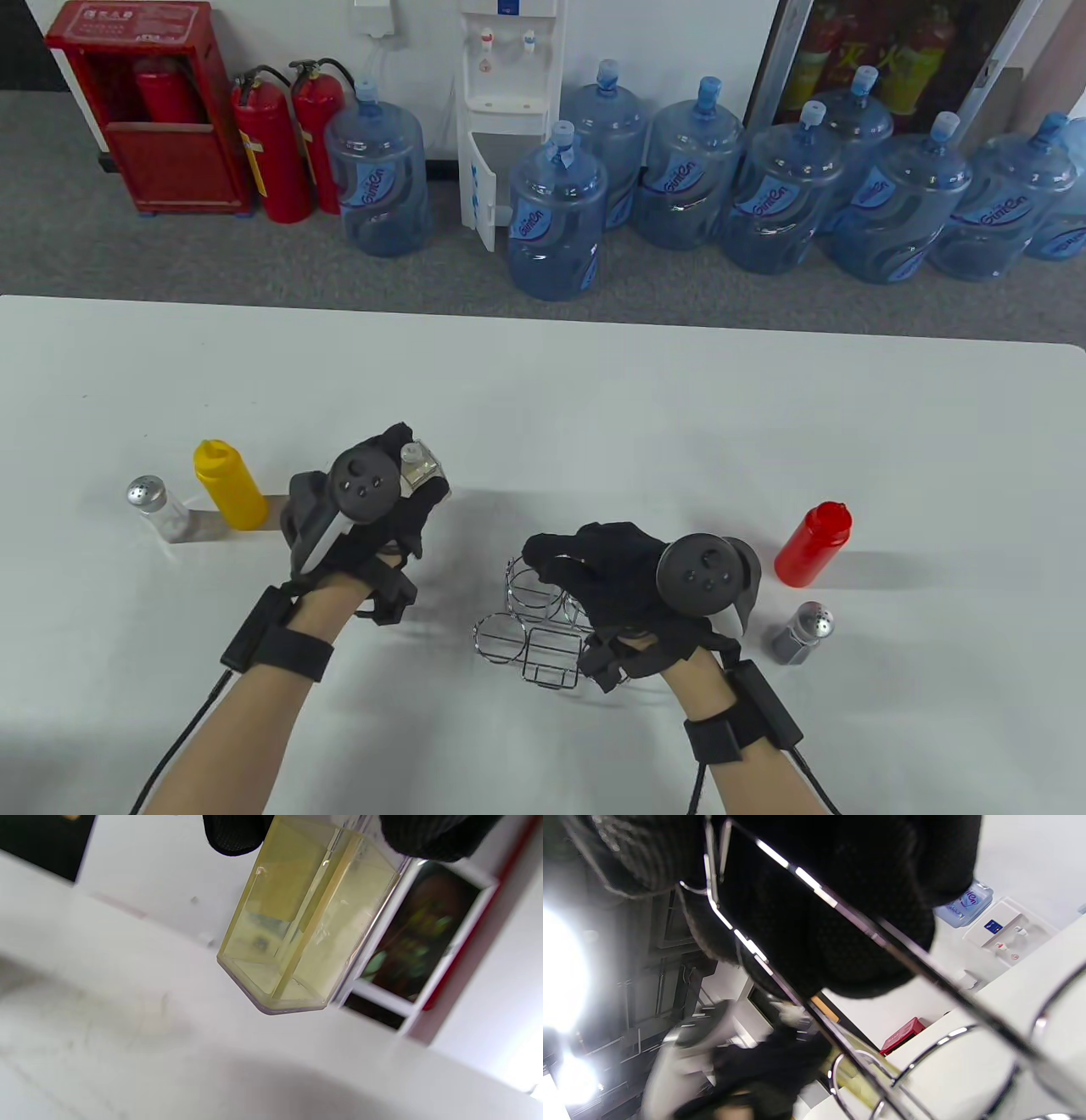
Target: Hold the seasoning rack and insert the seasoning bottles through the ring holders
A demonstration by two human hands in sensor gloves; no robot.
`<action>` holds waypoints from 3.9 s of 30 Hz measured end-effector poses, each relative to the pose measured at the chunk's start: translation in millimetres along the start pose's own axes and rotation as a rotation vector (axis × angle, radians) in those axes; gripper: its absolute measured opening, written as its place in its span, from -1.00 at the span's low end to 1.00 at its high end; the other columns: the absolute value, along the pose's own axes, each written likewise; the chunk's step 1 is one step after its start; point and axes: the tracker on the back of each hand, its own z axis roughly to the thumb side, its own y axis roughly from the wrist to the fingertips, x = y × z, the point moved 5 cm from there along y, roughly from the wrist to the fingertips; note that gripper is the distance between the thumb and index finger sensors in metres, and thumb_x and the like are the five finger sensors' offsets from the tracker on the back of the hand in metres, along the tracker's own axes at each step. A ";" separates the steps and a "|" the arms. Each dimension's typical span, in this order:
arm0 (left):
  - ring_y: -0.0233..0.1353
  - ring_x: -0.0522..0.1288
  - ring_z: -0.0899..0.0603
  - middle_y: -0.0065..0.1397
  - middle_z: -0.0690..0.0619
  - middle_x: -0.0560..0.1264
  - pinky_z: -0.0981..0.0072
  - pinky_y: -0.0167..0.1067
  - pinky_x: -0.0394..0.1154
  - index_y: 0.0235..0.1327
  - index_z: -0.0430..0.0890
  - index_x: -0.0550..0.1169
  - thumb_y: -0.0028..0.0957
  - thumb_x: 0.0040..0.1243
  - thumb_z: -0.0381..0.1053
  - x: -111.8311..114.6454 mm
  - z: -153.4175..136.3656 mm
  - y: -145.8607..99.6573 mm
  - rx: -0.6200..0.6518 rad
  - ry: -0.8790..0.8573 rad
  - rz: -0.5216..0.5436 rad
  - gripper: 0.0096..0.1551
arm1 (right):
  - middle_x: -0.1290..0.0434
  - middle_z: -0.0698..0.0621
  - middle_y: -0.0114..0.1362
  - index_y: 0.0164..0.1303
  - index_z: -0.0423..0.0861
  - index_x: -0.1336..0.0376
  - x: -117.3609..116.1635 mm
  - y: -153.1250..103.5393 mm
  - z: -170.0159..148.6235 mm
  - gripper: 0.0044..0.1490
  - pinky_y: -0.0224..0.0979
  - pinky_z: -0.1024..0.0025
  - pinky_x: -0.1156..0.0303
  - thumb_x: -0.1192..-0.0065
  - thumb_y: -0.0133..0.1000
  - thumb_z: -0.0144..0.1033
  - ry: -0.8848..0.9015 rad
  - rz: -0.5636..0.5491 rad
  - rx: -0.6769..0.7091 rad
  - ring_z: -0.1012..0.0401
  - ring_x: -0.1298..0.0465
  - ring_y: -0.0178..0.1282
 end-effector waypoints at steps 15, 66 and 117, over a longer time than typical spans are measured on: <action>0.65 0.22 -0.07 0.48 0.24 0.15 -0.11 0.60 0.09 0.39 0.12 0.00 -0.15 0.13 0.34 30.1 108.2 -128.4 0.589 -0.123 -0.080 -0.07 | -0.77 0.05 -0.06 -0.03 0.19 -0.60 -5.2 1.2 0.7 -0.40 0.23 -0.01 -0.53 -0.27 -0.18 0.15 0.018 0.033 -0.020 0.12 -0.78 -0.27; 0.78 -0.21 -0.21 0.66 0.16 -0.16 -0.25 0.62 -0.21 0.48 0.18 -0.17 -0.19 -0.06 0.53 -83.7 -133.3 3.4 -0.401 0.456 0.074 0.09 | -0.78 0.05 -0.05 0.00 0.17 -0.59 -8.8 -0.1 -5.1 -0.38 0.17 0.04 -0.57 -0.27 -0.16 0.16 0.039 0.016 -0.075 0.07 -0.82 -0.27; 0.39 0.54 0.03 0.42 0.39 0.15 0.03 0.36 0.42 0.38 0.24 -0.19 -0.06 -0.32 0.29 -46.1 126.6 -82.7 0.406 0.126 0.339 -0.24 | -0.69 0.07 -0.09 -0.07 0.15 -0.63 -4.8 -6.3 13.6 -0.45 0.13 0.17 -0.67 -0.52 -0.24 0.06 0.072 -0.059 0.031 0.12 -0.85 -0.37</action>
